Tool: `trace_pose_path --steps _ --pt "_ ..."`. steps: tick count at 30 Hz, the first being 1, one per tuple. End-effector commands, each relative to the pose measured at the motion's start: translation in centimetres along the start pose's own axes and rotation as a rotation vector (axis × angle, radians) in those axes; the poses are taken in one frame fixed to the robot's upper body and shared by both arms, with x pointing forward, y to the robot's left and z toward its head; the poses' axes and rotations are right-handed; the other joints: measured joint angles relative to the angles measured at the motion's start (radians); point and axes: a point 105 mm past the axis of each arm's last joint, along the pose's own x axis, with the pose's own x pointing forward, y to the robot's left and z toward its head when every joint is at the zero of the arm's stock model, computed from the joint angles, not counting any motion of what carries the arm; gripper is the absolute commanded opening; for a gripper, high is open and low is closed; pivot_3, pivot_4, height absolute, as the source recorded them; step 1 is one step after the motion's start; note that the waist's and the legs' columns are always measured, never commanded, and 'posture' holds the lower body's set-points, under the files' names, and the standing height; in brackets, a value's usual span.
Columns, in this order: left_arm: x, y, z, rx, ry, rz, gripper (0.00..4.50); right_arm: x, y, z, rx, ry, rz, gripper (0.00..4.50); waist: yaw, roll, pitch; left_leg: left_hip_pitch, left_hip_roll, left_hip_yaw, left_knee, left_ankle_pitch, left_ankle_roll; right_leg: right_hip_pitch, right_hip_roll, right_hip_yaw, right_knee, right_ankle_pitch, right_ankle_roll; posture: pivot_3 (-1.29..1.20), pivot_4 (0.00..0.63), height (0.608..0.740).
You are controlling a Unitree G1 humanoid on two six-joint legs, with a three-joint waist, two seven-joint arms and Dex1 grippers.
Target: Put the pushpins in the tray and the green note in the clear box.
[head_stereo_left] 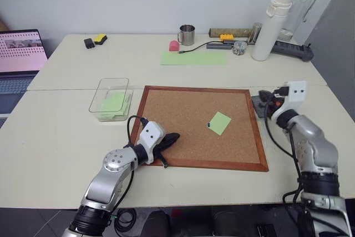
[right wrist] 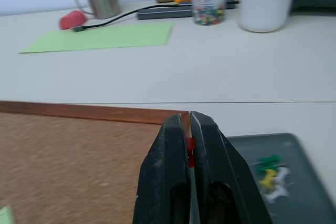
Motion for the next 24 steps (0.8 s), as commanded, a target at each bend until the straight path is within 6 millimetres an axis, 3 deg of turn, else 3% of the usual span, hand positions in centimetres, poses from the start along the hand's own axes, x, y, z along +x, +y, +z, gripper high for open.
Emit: trace_pose_path --steps 1,10,12,16,22,24 --pt "-0.3 0.3 -0.9 -0.005 0.043 0.011 0.00 0.7 -1.3 -0.2 -0.024 0.018 -0.018 0.28 0.000 0.000 0.000 0.000 0.000 0.000 0.000 0.000 0.000 0.000 0.000 0.000 0.000 0.000 0.000 0.00 0.150 0.740" --pt "-0.8 0.0 -1.2 -0.014 0.050 0.023 0.00 1.1 -2.3 0.0 -0.019 0.004 -0.030 2.03 -0.002 0.000 0.000 0.000 0.000 0.000 0.000 0.000 0.000 0.000 0.000 0.000 0.000 0.000 0.000 0.00 0.150 0.740" --pt "-0.8 -0.1 -1.2 -0.016 0.051 0.024 0.00 0.9 -1.4 0.6 -0.048 -0.030 0.022 2.22 -0.002 0.000 0.000 0.000 0.000 0.000 0.000 0.000 0.000 0.000 0.000 0.000 0.000 0.000 0.000 0.00 0.150 0.740" --pt "-0.8 0.0 -1.2 -0.017 0.049 0.024 0.00 0.1 2.8 1.0 -0.105 -0.069 0.231 2.22 -0.002 0.000 0.000 0.000 0.000 0.000 0.000 0.000 0.000 0.000 0.000 0.000 0.000 0.000 0.000 0.00 0.150 0.740" --pt "-0.6 -0.2 -1.3 -0.015 0.053 0.013 0.00 -2.5 12.1 -1.3 -0.121 -0.040 0.574 2.22 -0.002 0.001 0.000 0.000 0.001 0.000 0.000 0.000 0.000 0.000 0.000 0.000 0.000 0.000 0.000 0.00 0.150 0.740" --pt "-0.6 -0.2 -1.2 -0.016 0.051 0.013 0.00 -3.4 14.1 -2.0 -0.117 -0.031 0.646 2.22 -0.002 0.000 0.000 0.000 0.001 0.000 0.000 0.000 0.000 0.000 0.000 0.000 0.000 0.000 0.000 0.00 0.150 0.740"
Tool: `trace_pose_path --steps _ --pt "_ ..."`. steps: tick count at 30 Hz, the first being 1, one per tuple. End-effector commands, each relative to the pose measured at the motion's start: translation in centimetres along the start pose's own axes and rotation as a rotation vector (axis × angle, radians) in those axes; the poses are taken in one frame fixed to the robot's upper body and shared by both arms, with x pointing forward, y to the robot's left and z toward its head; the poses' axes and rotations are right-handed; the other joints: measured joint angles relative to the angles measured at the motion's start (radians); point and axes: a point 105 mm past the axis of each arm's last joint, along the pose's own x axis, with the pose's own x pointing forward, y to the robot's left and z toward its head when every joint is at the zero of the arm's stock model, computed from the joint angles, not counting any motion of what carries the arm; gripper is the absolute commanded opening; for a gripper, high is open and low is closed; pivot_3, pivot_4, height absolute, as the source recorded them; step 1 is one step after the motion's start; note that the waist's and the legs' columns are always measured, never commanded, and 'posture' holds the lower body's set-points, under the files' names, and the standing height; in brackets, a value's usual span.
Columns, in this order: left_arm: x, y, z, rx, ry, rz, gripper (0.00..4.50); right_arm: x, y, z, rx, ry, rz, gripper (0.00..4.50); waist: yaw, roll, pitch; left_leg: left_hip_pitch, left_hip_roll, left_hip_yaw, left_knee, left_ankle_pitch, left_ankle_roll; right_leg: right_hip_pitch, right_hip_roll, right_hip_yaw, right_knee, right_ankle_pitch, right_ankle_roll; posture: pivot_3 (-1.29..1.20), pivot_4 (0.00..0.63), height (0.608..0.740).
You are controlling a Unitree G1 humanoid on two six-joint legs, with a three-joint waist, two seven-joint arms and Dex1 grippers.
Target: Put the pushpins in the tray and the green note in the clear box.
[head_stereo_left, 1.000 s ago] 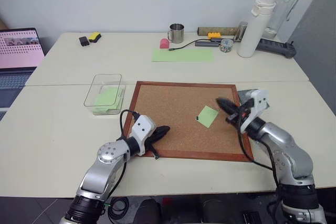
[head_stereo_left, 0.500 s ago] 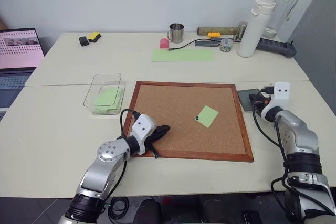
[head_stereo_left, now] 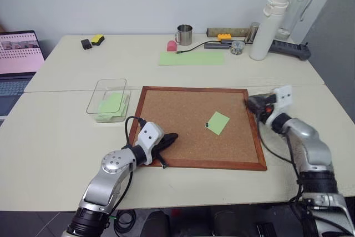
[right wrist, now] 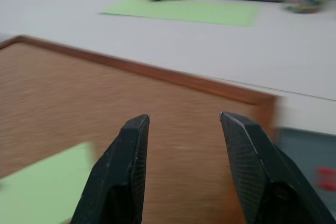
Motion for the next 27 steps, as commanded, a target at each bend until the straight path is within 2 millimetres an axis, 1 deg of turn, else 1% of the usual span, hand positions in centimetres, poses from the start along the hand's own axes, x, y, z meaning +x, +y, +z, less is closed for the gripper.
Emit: trace_pose_path --steps 1,4,6,10,15,17,18,20,24,25,27 --pt "-0.2 -0.1 -1.0 -0.013 0.044 -0.002 0.00 0.5 4.4 0.9 -0.022 -0.038 0.156 2.22 0.001 0.000 0.000 0.000 0.000 0.000 0.000 0.000 0.000 0.000 0.000 0.000 0.000 0.000 0.000 0.00 0.150 0.740" --pt "-0.2 -0.2 -1.1 -0.007 0.048 -0.004 0.00 0.9 5.9 -0.2 -0.016 -0.010 0.200 2.22 0.001 0.000 0.000 0.000 0.000 0.000 0.000 0.000 0.000 0.000 0.000 0.000 0.000 0.000 0.000 0.00 0.150 0.740" --pt "-0.1 -0.4 -1.1 -0.004 0.047 -0.009 0.00 1.3 6.3 -1.0 -0.009 0.017 0.215 2.22 0.001 0.000 0.000 0.000 0.000 0.000 0.000 0.000 0.000 0.000 0.000 0.000 0.000 0.000 0.000 0.00 0.150 0.740" --pt "-0.1 -0.5 -1.1 -0.007 0.044 -0.009 0.00 1.8 6.1 -3.1 -0.055 0.124 0.203 2.22 0.001 0.000 0.000 0.000 0.000 0.000 0.000 0.000 0.000 0.000 0.000 -0.001 0.000 0.000 -0.001 0.00 0.150 0.740" --pt "-0.4 -0.4 -1.2 -0.008 0.049 0.003 0.00 2.5 6.2 -3.9 -0.066 0.156 0.218 2.22 0.001 -0.001 0.000 0.001 0.000 0.000 0.000 0.000 0.000 0.000 0.000 0.000 0.000 0.000 -0.001 0.00 0.150 0.740" --pt "-0.4 -0.3 -1.2 -0.008 0.049 0.007 0.00 2.7 6.2 -3.9 -0.064 0.155 0.219 1.86 0.001 -0.001 -0.001 0.001 0.000 0.000 0.000 0.000 0.000 0.000 0.000 0.000 0.000 0.000 -0.001 0.00 0.150 0.740" --pt "-0.4 -0.3 -1.2 -0.009 0.049 0.010 0.00 2.7 6.2 -3.9 -0.061 0.153 0.221 1.78 0.001 -0.001 -0.001 0.001 0.000 0.000 0.000 0.000 0.000 0.000 0.000 0.000 0.000 0.000 -0.001 0.00 0.150 0.740" --pt "-0.5 -0.3 -1.2 -0.011 0.048 0.016 0.00 2.7 6.2 -3.8 -0.055 0.148 0.225 1.32 0.001 -0.001 -0.001 0.001 0.000 0.000 0.000 0.000 0.000 0.000 0.000 0.000 0.000 0.000 -0.001 0.00 0.150 0.740" --pt "-0.6 -0.3 -1.2 -0.012 0.048 0.020 0.00 2.6 6.2 -3.7 -0.044 0.143 0.231 0.61 0.000 -0.001 -0.001 0.001 0.000 0.000 0.000 0.000 0.000 0.000 0.000 0.000 0.000 0.000 -0.001 0.00 0.150 0.740" --pt "-0.6 -0.3 -1.2 -0.013 0.048 0.022 0.00 2.6 6.3 -3.7 -0.038 0.139 0.232 0.35 0.000 -0.001 -0.001 0.001 0.000 0.000 0.000 0.000 0.000 0.000 0.000 0.000 0.000 0.000 -0.001 0.00 0.150 0.740" --pt "-0.6 -0.3 -1.2 -0.014 0.048 0.023 0.00 2.5 6.3 -3.4 -0.027 0.124 0.232 0.04 0.000 -0.001 -0.001 0.001 0.000 0.000 0.000 0.000 0.000 0.000 0.000 0.000 0.000 0.000 -0.001 0.00 0.150 0.740"
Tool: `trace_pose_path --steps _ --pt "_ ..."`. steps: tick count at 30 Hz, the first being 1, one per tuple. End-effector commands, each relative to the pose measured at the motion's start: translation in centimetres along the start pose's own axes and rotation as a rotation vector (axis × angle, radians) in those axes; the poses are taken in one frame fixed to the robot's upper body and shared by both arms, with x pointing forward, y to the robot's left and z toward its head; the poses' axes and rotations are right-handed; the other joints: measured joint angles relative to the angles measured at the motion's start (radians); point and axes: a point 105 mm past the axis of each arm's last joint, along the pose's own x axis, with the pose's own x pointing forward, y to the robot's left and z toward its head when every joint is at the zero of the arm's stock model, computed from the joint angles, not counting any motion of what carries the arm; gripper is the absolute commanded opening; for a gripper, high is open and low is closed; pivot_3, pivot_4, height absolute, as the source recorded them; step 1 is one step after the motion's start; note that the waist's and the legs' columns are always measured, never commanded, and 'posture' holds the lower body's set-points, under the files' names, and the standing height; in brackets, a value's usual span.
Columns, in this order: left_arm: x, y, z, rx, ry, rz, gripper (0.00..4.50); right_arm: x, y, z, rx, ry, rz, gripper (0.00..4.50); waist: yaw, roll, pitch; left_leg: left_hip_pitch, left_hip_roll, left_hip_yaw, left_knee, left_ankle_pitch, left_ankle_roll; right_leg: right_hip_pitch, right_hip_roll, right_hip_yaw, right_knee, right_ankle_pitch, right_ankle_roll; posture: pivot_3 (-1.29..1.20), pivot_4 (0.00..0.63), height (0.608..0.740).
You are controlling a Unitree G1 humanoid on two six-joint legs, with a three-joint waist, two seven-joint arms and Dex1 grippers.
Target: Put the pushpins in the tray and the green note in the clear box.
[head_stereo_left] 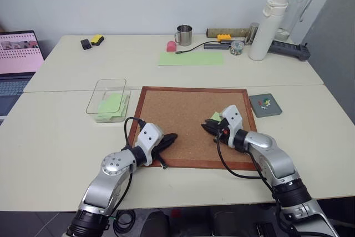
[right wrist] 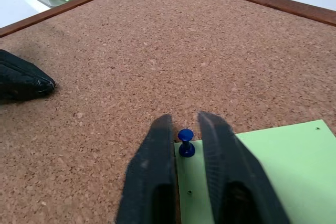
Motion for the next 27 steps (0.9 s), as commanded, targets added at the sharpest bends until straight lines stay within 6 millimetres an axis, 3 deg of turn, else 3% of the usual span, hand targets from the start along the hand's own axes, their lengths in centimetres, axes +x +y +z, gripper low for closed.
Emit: trace_pose_path --steps 1,8,10,14,18,27 --pt "-0.4 -0.1 -1.1 -0.012 0.047 0.003 0.00 0.0 0.4 0.2 0.037 -0.025 0.023 0.02 0.000 0.000 0.000 0.000 0.000 0.000 0.000 0.000 0.000 0.000 0.000 0.000 0.000 0.000 0.000 0.00 0.150 0.740" --pt "-1.0 1.0 -0.9 0.000 0.070 -0.005 0.00 -1.4 0.9 6.3 -0.048 -0.267 0.047 0.02 -0.001 0.000 0.001 -0.001 0.000 0.000 0.000 0.000 0.000 -0.001 0.000 0.000 0.000 0.000 0.000 0.00 0.150 0.740" --pt "-1.3 1.3 -0.6 0.034 0.093 -0.059 0.00 -1.9 1.8 7.2 -0.142 -0.266 0.096 0.02 -0.004 0.000 0.001 -0.001 0.000 0.000 0.000 0.000 0.000 -0.002 0.000 0.000 0.000 0.000 0.000 0.00 0.150 0.740" --pt "-2.2 3.9 1.4 0.106 0.113 -0.104 0.00 -2.8 2.9 5.9 -0.360 -0.159 0.207 0.02 -0.006 0.000 0.002 -0.001 0.000 -0.001 0.000 0.000 0.000 -0.002 0.001 -0.001 0.001 0.000 0.000 0.00 0.150 0.740" --pt "-2.1 5.7 5.0 0.012 0.021 -0.159 0.51 -3.6 3.4 4.3 -0.582 -0.064 0.329 0.00 -0.002 -0.004 0.006 -0.002 0.000 -0.001 0.000 0.000 0.000 -0.002 0.001 -0.001 0.000 0.000 0.000 0.00 0.150 0.740" --pt "-1.5 3.5 11.2 -0.450 -0.084 -0.471 2.36 -3.4 3.2 4.5 -0.893 -0.030 0.493 0.00 -0.001 -0.007 0.010 -0.003 0.000 -0.002 0.000 0.000 0.001 -0.003 0.001 -0.002 0.000 0.000 -0.001 0.00 0.150 0.740"
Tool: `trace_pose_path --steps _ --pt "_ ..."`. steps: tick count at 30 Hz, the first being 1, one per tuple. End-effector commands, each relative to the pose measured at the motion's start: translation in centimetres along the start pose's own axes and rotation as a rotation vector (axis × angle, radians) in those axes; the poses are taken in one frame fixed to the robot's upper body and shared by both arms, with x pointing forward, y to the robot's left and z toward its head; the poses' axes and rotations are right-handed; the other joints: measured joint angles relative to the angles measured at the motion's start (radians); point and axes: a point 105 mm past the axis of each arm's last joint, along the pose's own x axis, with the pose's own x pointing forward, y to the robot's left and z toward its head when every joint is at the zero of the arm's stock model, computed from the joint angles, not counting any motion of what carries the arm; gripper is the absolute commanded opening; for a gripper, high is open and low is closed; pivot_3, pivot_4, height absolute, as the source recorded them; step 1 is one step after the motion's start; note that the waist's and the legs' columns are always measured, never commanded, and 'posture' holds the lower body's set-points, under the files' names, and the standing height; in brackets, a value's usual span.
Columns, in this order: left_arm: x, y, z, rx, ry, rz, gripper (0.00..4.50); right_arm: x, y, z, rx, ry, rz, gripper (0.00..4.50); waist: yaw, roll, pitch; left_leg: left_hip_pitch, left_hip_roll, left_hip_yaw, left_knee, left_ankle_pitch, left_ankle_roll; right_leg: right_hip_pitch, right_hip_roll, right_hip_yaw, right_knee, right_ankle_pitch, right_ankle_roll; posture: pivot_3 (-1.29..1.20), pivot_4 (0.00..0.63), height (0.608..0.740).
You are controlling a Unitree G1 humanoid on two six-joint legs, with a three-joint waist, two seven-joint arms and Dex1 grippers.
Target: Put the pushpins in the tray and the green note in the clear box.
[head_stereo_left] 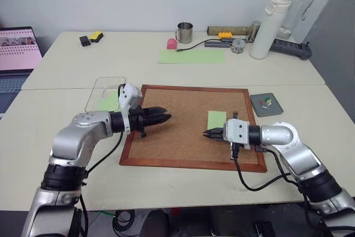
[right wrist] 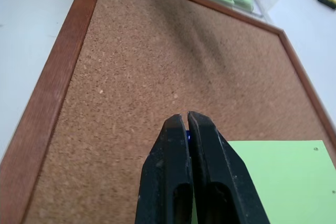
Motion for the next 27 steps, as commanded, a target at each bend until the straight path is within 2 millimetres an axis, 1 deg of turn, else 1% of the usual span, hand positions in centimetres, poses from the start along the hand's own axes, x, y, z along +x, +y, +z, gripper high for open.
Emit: trace_pose_path --steps 1,2,3,5,6,9,10,11,16,20,24,27 --pt "0.9 -1.9 1.8 -0.129 -0.040 -0.118 2.61 0.4 -0.6 1.1 -0.134 -0.025 0.040 0.00 0.000 0.000 0.000 0.000 0.000 0.000 0.000 0.000 0.000 0.000 0.000 0.000 0.000 0.000 0.000 0.00 0.150 0.740" --pt "1.2 -2.3 1.9 -0.156 -0.038 -0.142 2.74 0.7 -0.8 1.3 -0.152 -0.030 0.040 0.00 0.000 -0.001 0.001 0.000 0.000 0.000 0.000 0.000 0.000 0.000 0.000 0.000 0.000 0.000 0.000 0.00 0.150 0.740" --pt "1.4 -2.5 2.0 -0.175 -0.036 -0.156 2.99 0.8 -0.9 1.4 -0.163 -0.034 0.040 0.00 0.000 -0.001 0.001 0.000 0.000 0.000 0.000 0.000 0.000 0.000 0.000 0.000 0.000 0.000 0.000 0.00 0.150 0.740" --pt "2.0 -2.8 2.2 -0.222 -0.036 -0.182 3.24 1.4 -0.9 1.9 -0.208 -0.045 0.056 0.00 0.001 -0.001 0.001 0.000 0.000 -0.001 0.001 0.000 0.000 0.000 0.000 0.000 0.001 0.000 0.000 0.00 0.150 0.740" --pt "2.2 -2.9 2.2 -0.236 -0.029 -0.191 3.52 1.7 -0.9 2.1 -0.222 -0.054 0.059 0.00 0.001 -0.001 0.001 0.000 0.000 -0.001 0.001 0.000 0.000 0.000 0.000 0.000 0.001 0.000 0.000 0.00 0.150 0.740" --pt "2.8 -3.3 1.4 -0.241 0.004 -0.205 4.02 2.4 -1.2 3.3 -0.276 -0.086 0.054 0.00 0.000 -0.001 0.001 0.000 0.000 -0.001 0.001 0.000 -0.001 0.000 0.000 0.000 0.002 0.000 0.000 0.00 0.150 0.740" --pt "2.9 -3.4 1.1 -0.235 0.012 -0.204 4.37 2.6 -1.2 3.7 -0.287 -0.093 0.053 0.00 0.000 -0.001 0.001 0.001 0.000 -0.001 0.001 0.001 -0.001 0.000 0.000 0.000 0.002 0.000 0.000 0.00 0.150 0.740" --pt "3.0 -3.3 0.8 -0.235 0.015 -0.202 4.47 2.8 -1.2 4.0 -0.295 -0.102 0.053 0.00 0.001 -0.001 0.001 0.000 0.000 -0.001 0.001 0.001 -0.001 0.000 0.000 0.000 0.002 0.000 0.000 0.00 0.150 0.740" --pt "3.1 -3.0 0.7 -0.242 0.013 -0.195 4.47 3.1 -0.9 5.4 -0.327 -0.134 0.055 0.00 0.003 -0.001 0.001 0.000 0.000 -0.001 0.001 0.002 -0.004 0.000 -0.001 0.000 0.003 0.000 0.000 0.00 0.150 0.740" --pt "2.7 -2.8 0.4 -0.243 0.026 -0.186 4.47 3.0 -0.8 6.0 -0.334 -0.142 0.053 0.00 0.003 -0.001 0.001 0.000 0.000 -0.001 0.001 0.002 -0.004 0.000 -0.001 0.000 0.003 0.000 0.000 0.00 0.150 0.740" --pt "3.2 -2.4 0.1 -0.248 0.022 -0.168 4.47 3.0 -0.9 6.7 -0.349 -0.154 0.050 0.00 0.003 -0.001 0.001 0.000 0.000 -0.001 0.001 0.002 -0.004 0.000 -0.001 0.000 0.003 0.000 0.000 0.00 0.150 0.740" --pt "3.7 -2.6 0.6 -0.241 -0.013 -0.182 4.47 3.2 -1.0 7.2 -0.353 -0.166 0.047 0.00 0.003 -0.001 0.001 0.000 0.000 -0.001 0.002 0.002 -0.003 0.000 -0.001 0.000 0.003 0.000 0.000 0.00 0.150 0.740"
